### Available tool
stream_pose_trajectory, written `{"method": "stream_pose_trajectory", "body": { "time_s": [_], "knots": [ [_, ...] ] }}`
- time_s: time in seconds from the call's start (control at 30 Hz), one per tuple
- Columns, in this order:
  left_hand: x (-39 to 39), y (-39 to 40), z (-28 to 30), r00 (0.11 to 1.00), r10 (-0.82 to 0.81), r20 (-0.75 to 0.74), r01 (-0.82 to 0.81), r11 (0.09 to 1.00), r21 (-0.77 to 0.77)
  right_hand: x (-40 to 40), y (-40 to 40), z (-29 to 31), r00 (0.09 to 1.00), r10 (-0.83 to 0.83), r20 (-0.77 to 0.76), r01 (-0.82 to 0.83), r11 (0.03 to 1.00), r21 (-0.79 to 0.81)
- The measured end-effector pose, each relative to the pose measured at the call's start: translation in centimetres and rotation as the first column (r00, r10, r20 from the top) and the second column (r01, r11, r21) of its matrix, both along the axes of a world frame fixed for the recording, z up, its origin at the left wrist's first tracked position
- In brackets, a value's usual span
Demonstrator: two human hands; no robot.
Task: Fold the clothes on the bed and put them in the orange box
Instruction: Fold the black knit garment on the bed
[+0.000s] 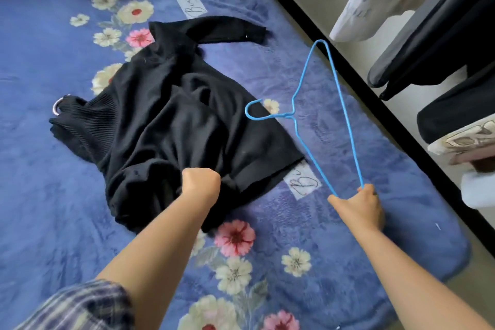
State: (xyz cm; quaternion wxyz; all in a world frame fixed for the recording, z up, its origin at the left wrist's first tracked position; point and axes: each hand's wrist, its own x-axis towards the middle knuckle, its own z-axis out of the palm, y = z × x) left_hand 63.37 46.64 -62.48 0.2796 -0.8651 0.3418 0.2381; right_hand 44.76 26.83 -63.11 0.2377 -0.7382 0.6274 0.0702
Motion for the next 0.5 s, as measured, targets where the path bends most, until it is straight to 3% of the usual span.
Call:
{"method": "stream_pose_trajectory", "body": {
  "time_s": [0.1,0.2,0.33,0.43,0.5],
  "knots": [
    [1.6,3.7,2.0,0.994,0.092,-0.065,-0.063,0.931,0.36,0.8,0.8,0.3,0.999,0.037,-0.024,-0.037,0.999,-0.012],
    [2.1,9.9,3.8,0.957,0.29,-0.014,-0.222,0.76,0.61,1.9,1.8,0.1,0.987,0.149,-0.053,-0.148,0.989,0.023],
    [2.2,17.1,4.7,0.893,0.448,0.047,-0.367,0.662,0.653,0.5,2.1,-1.0,0.944,0.243,-0.221,-0.236,0.97,0.06],
    [1.7,18.5,3.9,0.91,0.41,-0.052,-0.297,0.736,0.608,-0.1,3.3,-1.4,0.865,0.271,-0.422,-0.262,0.962,0.08],
    [1.4,18.2,3.4,0.904,0.417,-0.093,-0.304,0.78,0.546,1.2,4.4,-1.3,0.8,0.39,-0.456,-0.399,0.913,0.081]
  ]
}}
